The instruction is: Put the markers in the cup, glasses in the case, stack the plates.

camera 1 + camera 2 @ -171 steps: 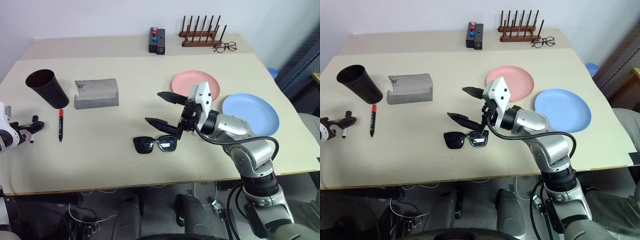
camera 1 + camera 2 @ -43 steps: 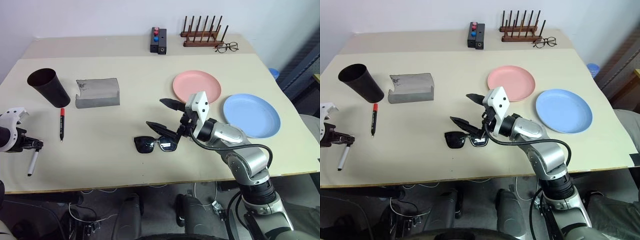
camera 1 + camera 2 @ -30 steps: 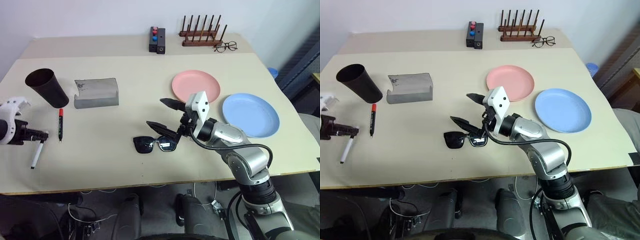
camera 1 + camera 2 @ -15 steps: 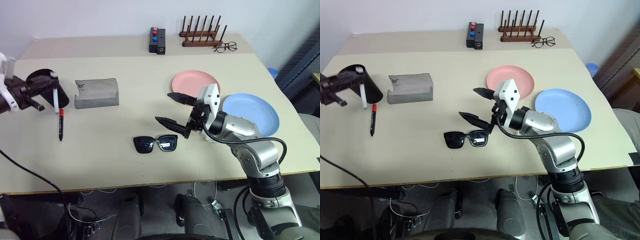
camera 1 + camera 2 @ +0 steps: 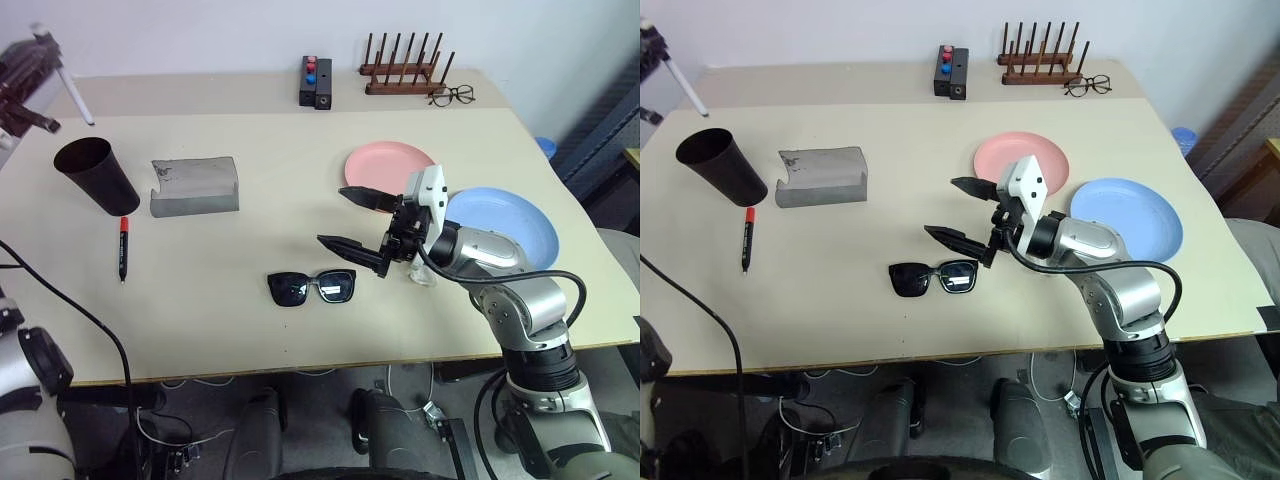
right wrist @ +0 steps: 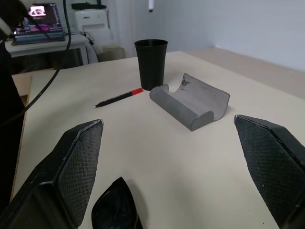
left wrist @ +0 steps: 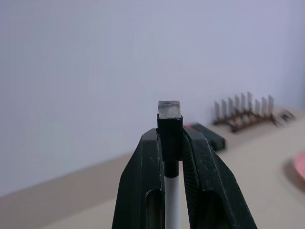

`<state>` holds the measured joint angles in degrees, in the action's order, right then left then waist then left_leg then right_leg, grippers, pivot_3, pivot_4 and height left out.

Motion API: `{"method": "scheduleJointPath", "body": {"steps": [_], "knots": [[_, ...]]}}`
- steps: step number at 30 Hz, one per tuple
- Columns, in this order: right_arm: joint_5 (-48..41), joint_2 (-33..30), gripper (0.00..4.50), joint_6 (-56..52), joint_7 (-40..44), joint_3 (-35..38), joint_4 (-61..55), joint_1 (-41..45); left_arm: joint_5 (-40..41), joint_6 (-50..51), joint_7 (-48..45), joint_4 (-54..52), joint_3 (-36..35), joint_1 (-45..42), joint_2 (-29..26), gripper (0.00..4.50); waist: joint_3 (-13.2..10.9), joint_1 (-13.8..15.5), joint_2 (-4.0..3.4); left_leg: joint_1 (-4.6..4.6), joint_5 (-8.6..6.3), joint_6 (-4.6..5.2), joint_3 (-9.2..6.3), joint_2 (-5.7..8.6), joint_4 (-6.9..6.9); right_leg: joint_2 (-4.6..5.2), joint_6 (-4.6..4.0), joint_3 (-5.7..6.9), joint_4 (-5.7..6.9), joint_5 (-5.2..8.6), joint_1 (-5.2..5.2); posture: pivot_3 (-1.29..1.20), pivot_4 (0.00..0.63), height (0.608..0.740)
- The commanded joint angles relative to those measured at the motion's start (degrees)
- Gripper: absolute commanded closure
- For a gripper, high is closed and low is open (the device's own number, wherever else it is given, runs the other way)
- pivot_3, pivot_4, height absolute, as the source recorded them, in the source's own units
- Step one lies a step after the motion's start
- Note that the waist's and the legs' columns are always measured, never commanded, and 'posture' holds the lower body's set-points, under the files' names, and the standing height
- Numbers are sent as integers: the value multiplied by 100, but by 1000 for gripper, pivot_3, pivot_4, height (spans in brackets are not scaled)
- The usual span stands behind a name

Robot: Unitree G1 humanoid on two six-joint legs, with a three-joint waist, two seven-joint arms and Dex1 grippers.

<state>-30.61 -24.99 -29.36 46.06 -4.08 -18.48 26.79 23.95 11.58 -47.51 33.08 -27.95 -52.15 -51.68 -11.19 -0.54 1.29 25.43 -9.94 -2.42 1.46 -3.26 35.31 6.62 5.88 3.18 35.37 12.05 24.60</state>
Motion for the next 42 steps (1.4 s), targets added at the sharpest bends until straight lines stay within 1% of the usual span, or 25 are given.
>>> {"method": "scheduleJointPath", "body": {"steps": [1, 2, 5, 7, 10, 14, 18, 25, 28, 30, 34, 38, 42], "knots": [[-17, 35, 0, 154, -7, 41, -189, 72, -229, -1094, 26, 844, 23, -614, -196, 4475, 0, 0, 1, 0, 0, 0, 0, 0, 0, 0, 1, 0, 1, 0, 0, 0, 150, 740], [-7, 32, 0, 161, -10, 45, -190, 65, -351, -1552, 25, 1170, 64, -749, -247, 4475, 1, -1, 1, 1, 0, 0, 0, 0, 1, -1, 1, 1, 1, 0, 0, 0, 150, 740], [13, 35, 0, 162, -54, 55, -206, 40, -515, -2513, 78, 2214, 50, -1073, -325, 4475, 1, -1, 2, 0, 0, 0, 0, 0, 2, -1, 1, 0, 2, 0, 0, 0, 150, 740], [22, 34, 0, 156, -96, 57, -235, 15, -559, -2880, 37, 2676, 63, -1063, -287, 4475, 1, -4, 0, 0, 0, 0, 1, 0, 0, 0, 2, 0, 1, 0, 0, 0, 150, 740], [21, 9, 0, 128, -147, 70, -308, -34, -540, -3165, 73, 3096, 32, -993, -208, 4475, 1, -3, 1, -2, 0, 0, 0, -1, 0, -1, 2, 1, 5, 0, 0, 0, 150, 740], [9, -37, 0, 85, -196, 97, -399, -106, -421, -3409, 148, 3406, -90, -852, -46, 4475, 3, 15, 7, 3, 0, 0, 0, 0, 3, 0, 2, 1, 3, 0, 0, 0, 150, 740], [4, -60, 0, 56, -238, 107, -435, -121, -388, -3537, 176, 3477, -106, -705, 185, 4475, 4, 10, 7, 2, 0, 0, 0, 0, 4, 0, 2, 1, 4, 0, -1, 0, 150, 740], [21, -59, 0, 48, -313, 90, -459, -131, -437, -3619, 537, 3565, -90, -582, 300, 4475, 4, -7, 7, 0, 0, 0, -1, -1, 2, -1, 2, 1, 6, -1, 0, 0, 150, 740], [35, -68, 0, 48, -346, 94, -462, -134, -445, -3609, 609, 3577, -72, -526, 313, 3098, 4, -7, 7, 0, 0, 0, -1, -1, 2, -1, 3, 1, 6, -1, -1, 0, 150, 740], [53, -77, 0, 53, -357, 90, -459, -138, -425, -3586, 623, 3574, -81, -502, 307, 2001, 4, -7, 7, 0, 0, 0, -1, -1, 2, -1, 3, 1, 6, -1, 0, 0, 150, 740], [74, -74, 0, 66, -386, 68, -457, -148, -527, -3507, 724, 3556, 22, -476, 271, 37, 4, 9, 8, 1, 0, 0, 0, -1, 3, 0, 2, 2, 4, -1, -2, 0, 150, 740], [78, -62, 0, 66, -395, 56, -454, -151, -614, -3274, 876, 3510, 112, -582, 243, 37, 4, 1, 8, 0, 0, 0, -1, -1, 3, 0, 2, 1, 5, -1, -2, 0, 150, 740], [97, -42, 0, 76, -412, 38, -438, -136, -543, -2027, 757, 3185, 267, -852, 172, 37, 4, 8, 9, 1, 0, 0, -1, 0, 3, -1, 3, 2, 6, 0, -2, 0, 150, 740]]}}
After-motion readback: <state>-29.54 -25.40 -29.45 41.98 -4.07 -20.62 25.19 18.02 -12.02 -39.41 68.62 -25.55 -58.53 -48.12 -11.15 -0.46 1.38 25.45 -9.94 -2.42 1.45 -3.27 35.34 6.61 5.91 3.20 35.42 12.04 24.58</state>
